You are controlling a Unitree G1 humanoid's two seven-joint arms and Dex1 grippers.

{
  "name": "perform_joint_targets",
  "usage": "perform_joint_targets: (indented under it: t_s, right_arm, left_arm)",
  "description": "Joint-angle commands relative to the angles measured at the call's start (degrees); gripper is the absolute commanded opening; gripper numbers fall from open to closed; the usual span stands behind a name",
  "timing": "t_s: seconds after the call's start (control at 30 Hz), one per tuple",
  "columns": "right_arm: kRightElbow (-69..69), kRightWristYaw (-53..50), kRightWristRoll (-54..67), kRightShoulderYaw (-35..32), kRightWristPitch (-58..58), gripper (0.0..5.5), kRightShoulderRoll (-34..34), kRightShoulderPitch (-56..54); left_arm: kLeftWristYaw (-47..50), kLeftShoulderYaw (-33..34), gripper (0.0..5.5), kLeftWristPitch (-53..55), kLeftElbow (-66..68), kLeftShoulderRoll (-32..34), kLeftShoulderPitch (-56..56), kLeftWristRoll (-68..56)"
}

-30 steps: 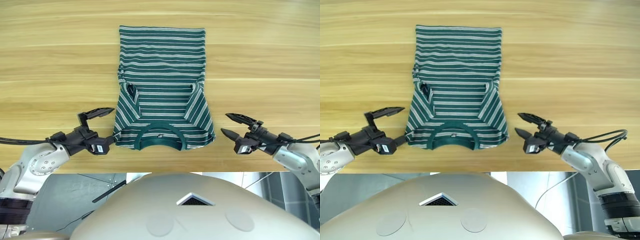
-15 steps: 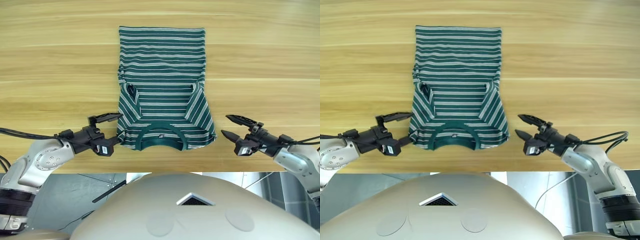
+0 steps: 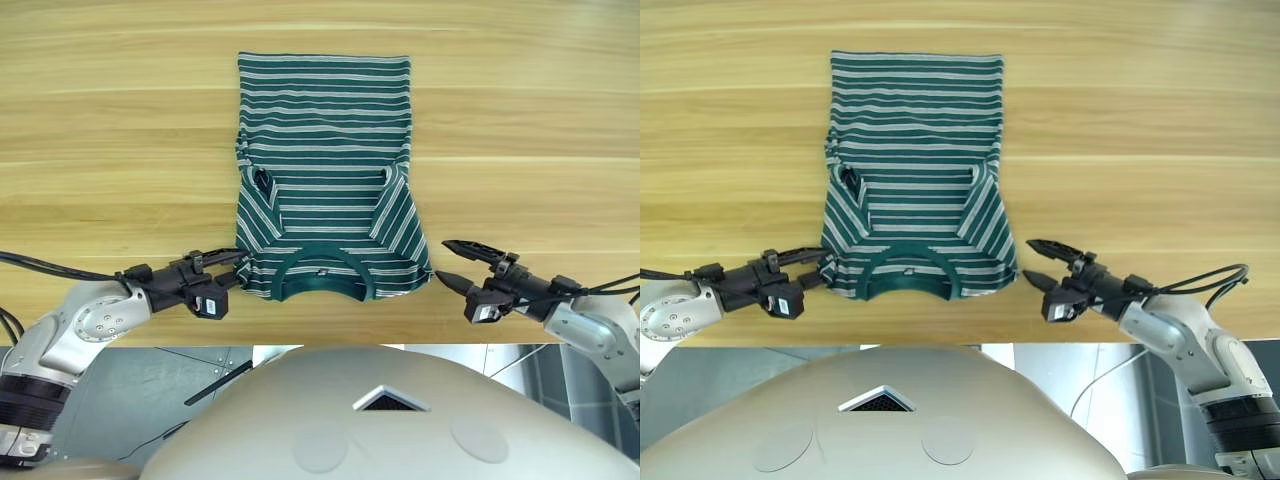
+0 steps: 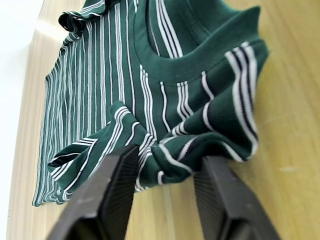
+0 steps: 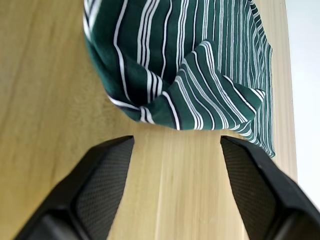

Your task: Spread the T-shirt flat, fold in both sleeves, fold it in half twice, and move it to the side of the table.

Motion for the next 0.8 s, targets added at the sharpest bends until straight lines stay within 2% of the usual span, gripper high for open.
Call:
perform_joint_targets:
  t_s: [0.03, 0.2, 0.27, 0.77, 0.8]
  right_arm:
    - [-0.3, 2.8, -0.8, 1.3, 1.1, 3.25, -0.5, 1.5]
    - [1.8, 3.6, -1.0, 2.8, 1.0, 3.25, -0.4, -1.7]
    - [2.3, 3.7, -1.2, 3.1, 0.6, 3.25, -0.6, -2.4]
    - [3.0, 5.3, -1.8, 8.0, -0.8, 3.25, -0.7, -6.4]
    - [3.5, 5.2, -2.2, 8.3, -0.8, 3.03, -0.6, -7.0]
  left_arm:
    - [-2.1, -1.4, 1.14, 1.2, 1.3, 1.0, 0.6, 2.4]
    - [-1.7, -1.0, 0.23, 1.4, 0.6, 0.9, 1.2, 2.4]
    - [-1.3, -0.9, 0.05, 1.3, 0.3, 0.4, 1.3, 2.3]
    - [-0.9, -1.7, 0.02, 2.8, -1.0, -2.2, -1.0, 2.9]
    - [-0.9, -1.8, 0.02, 2.8, -1.0, -2.2, -1.1, 3.0]
